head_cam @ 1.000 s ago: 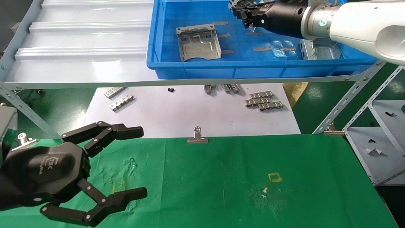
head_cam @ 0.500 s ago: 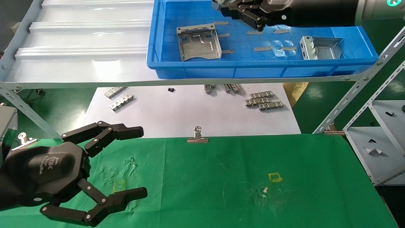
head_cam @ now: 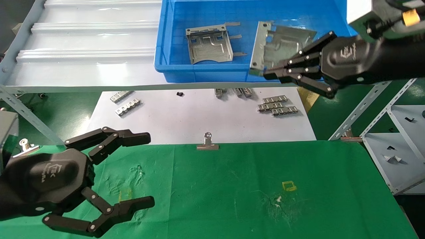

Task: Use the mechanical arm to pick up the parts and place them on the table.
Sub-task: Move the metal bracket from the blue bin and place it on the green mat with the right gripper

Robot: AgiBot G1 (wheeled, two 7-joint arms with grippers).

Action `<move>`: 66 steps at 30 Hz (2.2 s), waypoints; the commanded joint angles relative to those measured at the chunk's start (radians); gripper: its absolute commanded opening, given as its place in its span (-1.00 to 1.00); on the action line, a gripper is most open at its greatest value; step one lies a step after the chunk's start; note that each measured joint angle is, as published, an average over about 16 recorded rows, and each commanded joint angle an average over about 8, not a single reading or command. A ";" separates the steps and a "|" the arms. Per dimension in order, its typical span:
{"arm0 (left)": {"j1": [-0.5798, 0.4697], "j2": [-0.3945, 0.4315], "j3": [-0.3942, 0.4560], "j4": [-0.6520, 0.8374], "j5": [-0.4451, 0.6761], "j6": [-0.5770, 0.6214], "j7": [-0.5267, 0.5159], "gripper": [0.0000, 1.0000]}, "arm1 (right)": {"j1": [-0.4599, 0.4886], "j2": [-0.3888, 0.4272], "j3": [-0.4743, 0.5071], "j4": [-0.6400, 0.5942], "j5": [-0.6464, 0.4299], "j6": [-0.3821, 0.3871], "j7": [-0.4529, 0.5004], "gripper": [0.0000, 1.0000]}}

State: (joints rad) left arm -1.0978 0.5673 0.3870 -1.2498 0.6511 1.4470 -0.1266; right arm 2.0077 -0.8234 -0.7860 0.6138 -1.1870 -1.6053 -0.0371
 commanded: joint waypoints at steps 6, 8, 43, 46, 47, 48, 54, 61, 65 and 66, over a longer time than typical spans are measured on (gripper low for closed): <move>0.000 0.000 0.000 0.000 0.000 0.000 0.000 1.00 | -0.069 0.146 -0.178 0.263 0.112 0.005 0.011 -1.00; 0.000 0.000 0.000 0.000 0.000 0.000 0.000 1.00 | -0.078 0.163 -0.234 0.300 0.116 0.007 0.007 -1.00; 0.000 0.000 0.000 0.000 0.000 0.000 0.000 1.00 | -0.198 -0.203 -0.551 -0.390 -0.042 0.096 -0.420 -1.00; 0.000 0.000 0.000 0.000 0.000 0.000 0.000 1.00 | -0.195 -0.214 -0.558 -0.423 -0.054 0.099 -0.441 -0.94; 0.000 0.000 0.000 0.000 0.000 0.000 0.000 1.00 | -0.194 -0.218 -0.561 -0.433 -0.058 0.099 -0.447 -0.83; 0.000 0.000 0.000 0.000 0.000 0.000 0.000 1.00 | -0.194 -0.221 -0.563 -0.442 -0.061 0.099 -0.453 -0.59; 0.000 0.000 0.000 0.000 0.000 0.000 0.000 1.00 | -0.194 -0.242 -0.574 -0.484 -0.078 0.106 -0.495 0.85; 0.000 0.000 0.000 0.000 0.000 0.000 0.000 1.00 | -0.189 -0.262 -0.581 -0.518 -0.094 0.152 -0.549 1.00; 0.000 0.000 0.000 0.000 0.000 0.000 0.000 1.00 | -0.182 -0.261 -0.571 -0.531 -0.080 0.155 -0.573 1.00; 0.000 0.000 0.000 0.000 0.000 0.000 0.000 1.00 | -0.179 -0.260 -0.568 -0.534 -0.076 0.150 -0.576 1.00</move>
State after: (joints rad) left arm -1.0979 0.5672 0.3872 -1.2498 0.6510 1.4469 -0.1265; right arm 1.8309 -1.0816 -1.3537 0.0808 -1.2614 -1.4690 -0.6071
